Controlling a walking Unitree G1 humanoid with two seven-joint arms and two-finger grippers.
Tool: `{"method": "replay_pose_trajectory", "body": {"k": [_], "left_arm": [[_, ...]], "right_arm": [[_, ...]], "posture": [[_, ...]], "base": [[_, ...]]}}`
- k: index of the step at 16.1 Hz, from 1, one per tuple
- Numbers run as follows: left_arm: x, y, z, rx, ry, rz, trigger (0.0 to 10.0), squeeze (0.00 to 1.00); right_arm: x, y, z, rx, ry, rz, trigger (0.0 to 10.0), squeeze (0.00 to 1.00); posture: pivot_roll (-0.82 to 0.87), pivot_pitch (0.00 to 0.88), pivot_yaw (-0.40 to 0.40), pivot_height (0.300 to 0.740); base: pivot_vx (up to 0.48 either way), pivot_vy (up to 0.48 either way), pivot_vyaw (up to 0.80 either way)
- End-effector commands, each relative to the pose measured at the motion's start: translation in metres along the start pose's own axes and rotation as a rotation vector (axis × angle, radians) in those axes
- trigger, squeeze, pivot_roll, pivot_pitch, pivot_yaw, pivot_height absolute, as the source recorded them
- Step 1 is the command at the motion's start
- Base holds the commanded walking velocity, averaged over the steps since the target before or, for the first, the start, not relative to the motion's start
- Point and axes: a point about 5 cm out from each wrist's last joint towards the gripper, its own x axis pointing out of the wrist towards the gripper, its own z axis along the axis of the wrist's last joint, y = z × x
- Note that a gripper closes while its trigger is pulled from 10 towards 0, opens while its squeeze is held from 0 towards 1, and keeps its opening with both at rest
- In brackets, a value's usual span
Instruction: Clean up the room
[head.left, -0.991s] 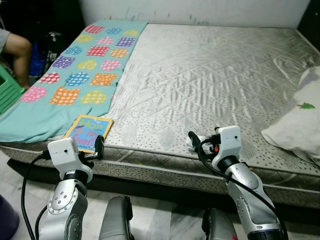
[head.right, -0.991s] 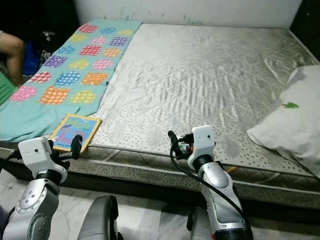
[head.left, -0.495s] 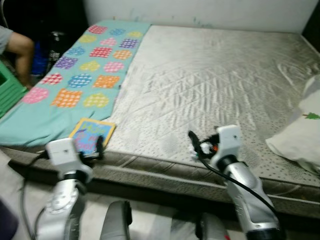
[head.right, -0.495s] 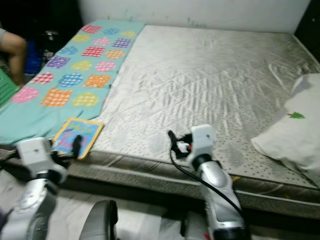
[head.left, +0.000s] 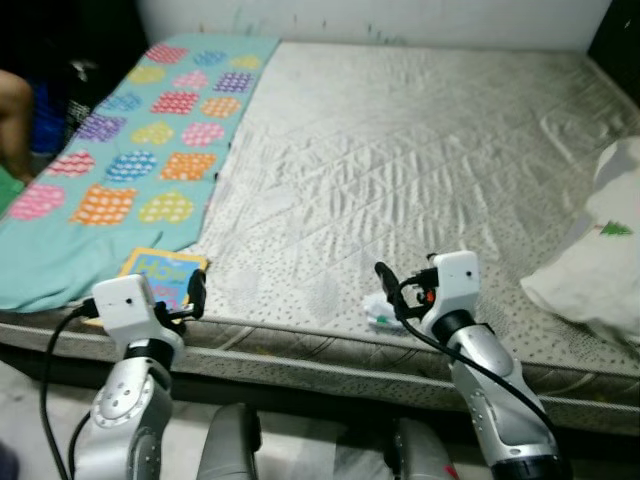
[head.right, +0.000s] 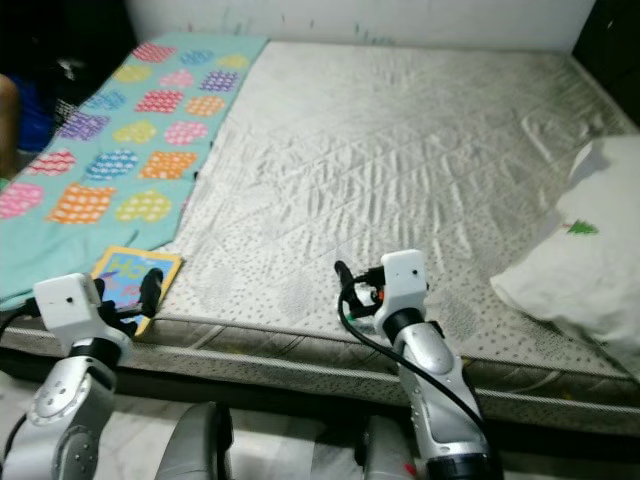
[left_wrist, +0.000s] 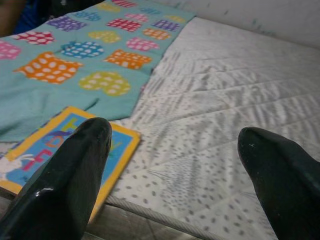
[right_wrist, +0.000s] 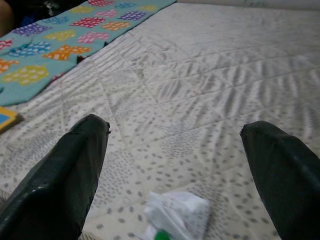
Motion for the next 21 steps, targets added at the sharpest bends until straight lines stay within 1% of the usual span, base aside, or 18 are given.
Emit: {"method": "replay_pose_trajectory", "body": {"k": [1,3,5,6,8,9,11,14,15,16,18,21], "left_arm": [[-0.001,0.003,-0.001,0.008,0.012,0.019,10.0,0.0],[-0.001,0.004,-0.001,0.012,0.013,0.028,10.0,0.0],[-0.005,0.005,0.0,0.035,0.032,0.027,10.0,0.0],[-0.006,0.005,0.0,0.04,0.035,0.023,10.0,0.0],[-0.016,-0.002,0.003,0.123,0.046,-0.074,10.0,0.0],[-0.022,-0.003,0.003,0.135,0.047,-0.095,10.0,0.0],[-0.03,-0.001,0.002,0.122,0.057,-0.092,10.0,0.0],[-0.036,0.002,0.0,0.106,0.084,-0.074,10.0,0.0],[-0.04,0.002,0.001,0.099,0.099,-0.079,10.0,0.0],[-0.043,0.001,0.001,0.094,0.109,-0.092,10.0,0.0],[-0.05,-0.002,0.003,0.096,0.112,-0.108,10.0,0.0],[-0.054,-0.005,0.005,0.105,0.116,-0.119,10.0,0.0]], "right_arm": [[0.0,-0.002,0.001,0.007,-0.002,-0.007,10.0,0.0],[0.001,0.0,-0.002,0.007,0.023,0.018,10.0,0.0],[0.008,0.004,-0.011,-0.044,0.101,0.063,10.0,0.0],[0.009,0.004,-0.012,-0.046,0.107,0.069,10.0,0.0],[0.018,0.007,-0.013,-0.069,0.134,0.104,10.0,0.0],[0.023,0.013,-0.015,-0.095,0.157,0.148,10.0,0.0],[0.029,0.019,-0.017,-0.136,0.176,0.198,10.0,0.0],[0.038,0.027,-0.021,-0.189,0.202,0.248,10.0,0.0],[0.045,0.031,-0.023,-0.207,0.207,0.262,10.0,0.0],[0.05,0.034,-0.024,-0.219,0.206,0.264,10.0,0.0],[0.061,0.033,-0.024,-0.27,0.194,0.206,10.0,0.0],[0.066,0.029,-0.027,-0.334,0.194,0.176,10.0,0.0]], "posture": [[-0.08,0.054,0.033,0.58],[-0.07,0.058,0.034,0.58],[-0.05,0.066,0.035,0.58],[-0.05,0.066,0.035,0.58],[-0.03,0.08,0.036,0.58],[-0.01,0.089,0.037,0.58],[0.01,0.105,0.036,0.58],[0.03,0.12,0.033,0.58],[0.04,0.133,0.029,0.58],[0.05,0.14,0.026,0.58],[0.07,0.161,0.024,0.58],[0.08,0.181,0.025,0.58]], "base": [[0.0,0.0,0.0],[0.0,0.0,0.0],[0.0,0.0,0.0],[0.0,0.0,0.0],[0.0,0.0,0.0],[0.0,0.0,0.0],[0.0,0.0,0.0],[0.0,0.0,0.0],[0.0,0.0,0.0],[0.0,0.0,0.0],[0.0,0.0,0.0],[0.0,0.0,0.0]]}}
